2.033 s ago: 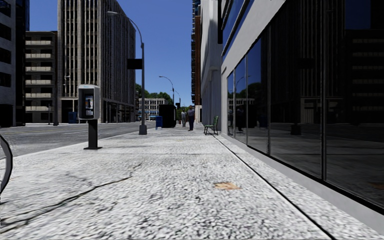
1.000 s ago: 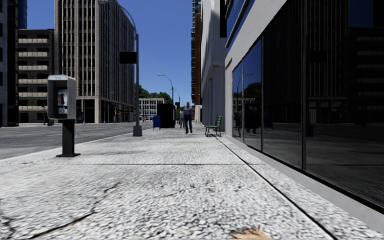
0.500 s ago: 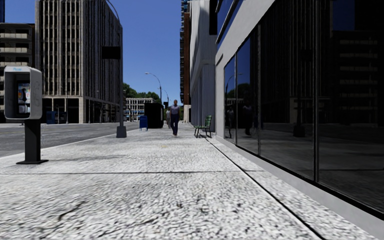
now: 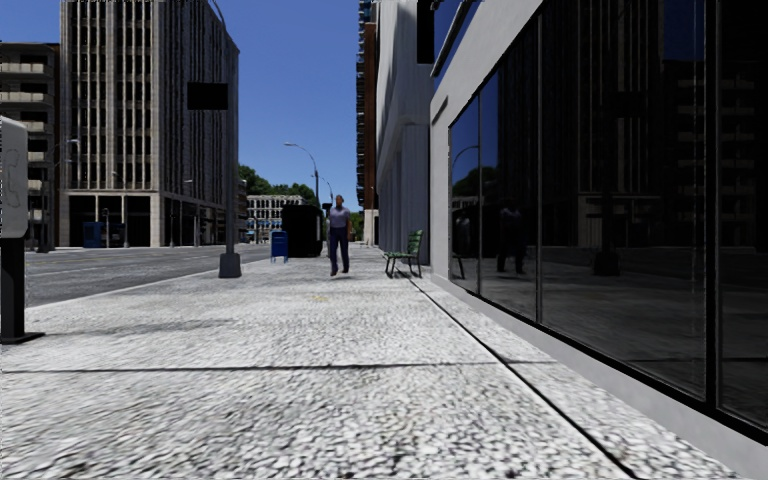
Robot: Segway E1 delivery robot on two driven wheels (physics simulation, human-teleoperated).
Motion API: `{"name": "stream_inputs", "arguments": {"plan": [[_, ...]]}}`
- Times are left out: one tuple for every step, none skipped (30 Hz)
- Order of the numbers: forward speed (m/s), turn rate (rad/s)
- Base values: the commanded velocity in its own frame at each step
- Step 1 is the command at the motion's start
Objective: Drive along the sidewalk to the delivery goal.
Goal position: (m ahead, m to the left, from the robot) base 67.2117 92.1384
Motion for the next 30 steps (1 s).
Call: {"name": "stream_inputs", "arguments": {"plan": [[1.01, -1.09], [1.01, -1.10], [1.01, -0.61], [1.01, -0.06], [1.01, -0.01], [1.01, 0.00], [1.01, 0.00], [1.01, 0.00], [1.01, 0.00], [1.01, 0.00], [1.01, 0.00], [1.01, 0.00], [1.01, 0.00], [1.01, 0.00], [1.01, 0.00], [1.01, 0.00], [1.01, 0.00], [1.01, 0.00], [1.01, 0.00], [1.01, 0.00], [1.01, 0.00], [1.01, 0.00], [1.01, 0.00], [1.01, 0.00], [1.01, 0.00], [1.01, 0.00], [1.01, 0.00], [1.01, 0.00], [1.01, 0.00], [1.01, 0.00]]}}
